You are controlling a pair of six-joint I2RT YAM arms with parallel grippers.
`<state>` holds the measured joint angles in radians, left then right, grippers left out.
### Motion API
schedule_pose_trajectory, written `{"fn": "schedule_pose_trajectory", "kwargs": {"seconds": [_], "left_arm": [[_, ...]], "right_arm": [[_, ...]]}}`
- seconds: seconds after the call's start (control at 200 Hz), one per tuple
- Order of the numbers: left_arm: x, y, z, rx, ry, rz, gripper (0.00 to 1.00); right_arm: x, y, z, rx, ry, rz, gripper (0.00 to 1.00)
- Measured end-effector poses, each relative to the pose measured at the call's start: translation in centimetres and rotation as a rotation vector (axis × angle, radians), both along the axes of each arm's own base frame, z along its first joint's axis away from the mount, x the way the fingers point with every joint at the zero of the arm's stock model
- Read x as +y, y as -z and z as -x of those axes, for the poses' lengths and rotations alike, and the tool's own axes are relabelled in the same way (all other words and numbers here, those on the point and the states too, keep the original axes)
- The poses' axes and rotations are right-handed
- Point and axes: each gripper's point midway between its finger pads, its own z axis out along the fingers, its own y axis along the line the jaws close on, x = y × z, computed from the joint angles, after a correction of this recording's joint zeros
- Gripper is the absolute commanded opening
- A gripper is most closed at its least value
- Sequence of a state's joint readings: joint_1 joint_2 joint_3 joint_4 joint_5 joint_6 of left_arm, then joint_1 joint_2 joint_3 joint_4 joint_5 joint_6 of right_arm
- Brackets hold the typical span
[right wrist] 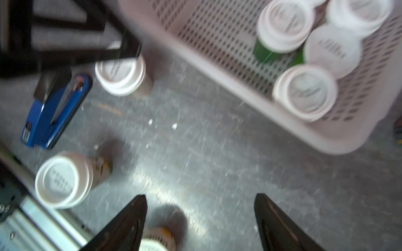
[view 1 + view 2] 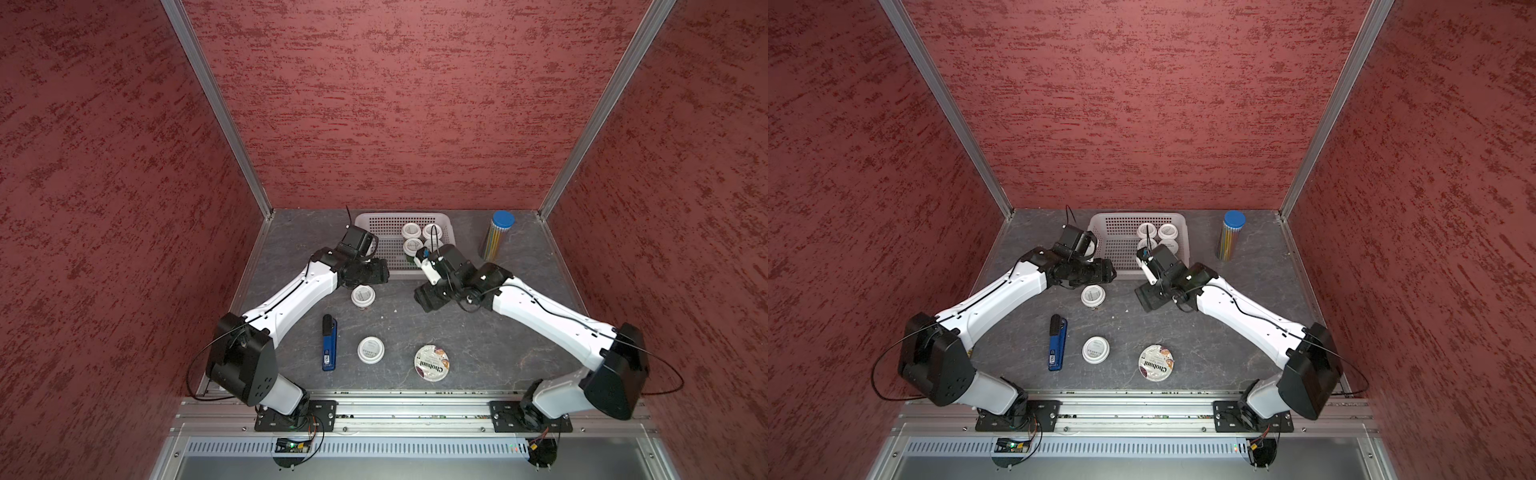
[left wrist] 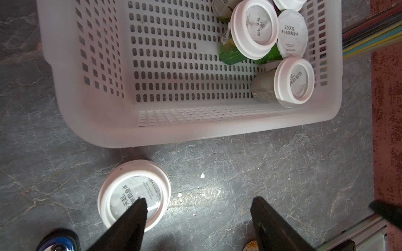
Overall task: Put the yogurt in the basket
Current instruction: Move the yogurt at the center of the board.
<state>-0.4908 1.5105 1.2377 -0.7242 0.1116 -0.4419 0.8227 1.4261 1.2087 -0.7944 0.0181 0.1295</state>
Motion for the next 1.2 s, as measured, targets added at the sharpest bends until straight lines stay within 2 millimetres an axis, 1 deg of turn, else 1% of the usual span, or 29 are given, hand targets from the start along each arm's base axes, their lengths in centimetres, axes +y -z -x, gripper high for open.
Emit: {"fn": "schedule_pose_trajectory", "kwargs": {"seconds": [0.08,0.19,0.29,0.476,0.511,0.541,0.691,0.836,1.062,1.202], "left_arm": [[-0.2,0.1,0.2,-0.002,0.004,-0.004,0.79],[-0.2,0.5,0.6,0.006,0.005,-0.014,0.79],[-0.1,0.9,0.9,0.013,0.004,-0.022,0.79],[0.3,0.7,1.0,0.004,-0.005,-0.027,0.80],[0.3,0.6,1.0,0.000,-0.006,-0.027,0.80],[0.3,0.5,1.0,-0.002,-0.007,-0.027,0.80],[0.4,0.3,1.0,-0.006,-0.009,-0.024,0.80],[0.6,0.3,0.9,-0.006,-0.014,-0.024,0.80],[0.9,0.3,0.7,-0.005,-0.024,-0.023,0.80],[0.9,0.3,0.7,-0.005,-0.025,-0.023,0.80]], "right_arm": [[-0.1,1.4,3.7,0.051,-0.049,0.021,0.86],[0.1,2.6,7.3,0.100,-0.100,0.036,0.85],[0.3,3.8,9.4,0.141,-0.121,0.055,0.86],[-0.1,6.1,12.2,0.207,-0.133,0.098,0.95],[-0.2,6.3,12.6,0.214,-0.134,0.103,0.98],[-0.2,6.5,12.9,0.221,-0.136,0.108,0.99],[-0.1,7.9,13.8,0.255,-0.129,0.146,0.98],[-0.7,9.2,14.1,0.277,-0.100,0.187,0.98],[-1.7,9.4,13.5,0.251,-0.044,0.222,0.98],[-1.9,9.5,13.1,0.233,-0.024,0.233,0.99]]}}
